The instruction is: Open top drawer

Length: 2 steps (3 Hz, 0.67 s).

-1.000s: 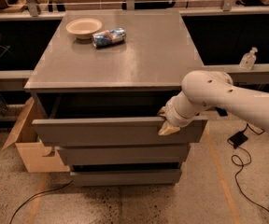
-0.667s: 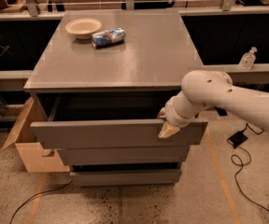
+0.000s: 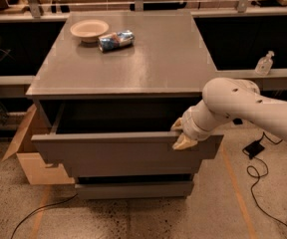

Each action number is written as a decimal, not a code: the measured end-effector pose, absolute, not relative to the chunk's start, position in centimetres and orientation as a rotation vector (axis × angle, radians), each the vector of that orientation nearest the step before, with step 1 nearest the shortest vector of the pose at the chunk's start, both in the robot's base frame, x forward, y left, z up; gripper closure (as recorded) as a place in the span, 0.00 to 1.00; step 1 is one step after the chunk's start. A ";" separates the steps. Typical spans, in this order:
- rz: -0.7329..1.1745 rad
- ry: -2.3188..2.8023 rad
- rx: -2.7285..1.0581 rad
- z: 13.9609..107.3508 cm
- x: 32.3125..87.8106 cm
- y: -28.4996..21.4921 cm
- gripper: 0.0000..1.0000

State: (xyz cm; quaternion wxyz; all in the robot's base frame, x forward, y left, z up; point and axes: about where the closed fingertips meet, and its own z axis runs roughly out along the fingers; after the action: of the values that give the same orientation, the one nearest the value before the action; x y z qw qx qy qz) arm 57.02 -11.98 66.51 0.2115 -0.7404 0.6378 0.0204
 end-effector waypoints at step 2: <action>0.080 1.805 -2.020 67.2 54.1 -13.1 1.00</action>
Offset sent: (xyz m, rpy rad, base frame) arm -0.2122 -0.0844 0.0578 0.1428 0.1082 -0.2333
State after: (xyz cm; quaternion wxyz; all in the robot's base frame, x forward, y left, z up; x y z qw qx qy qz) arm 54.11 -13.10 67.21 0.2140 -0.7281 0.6506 0.0290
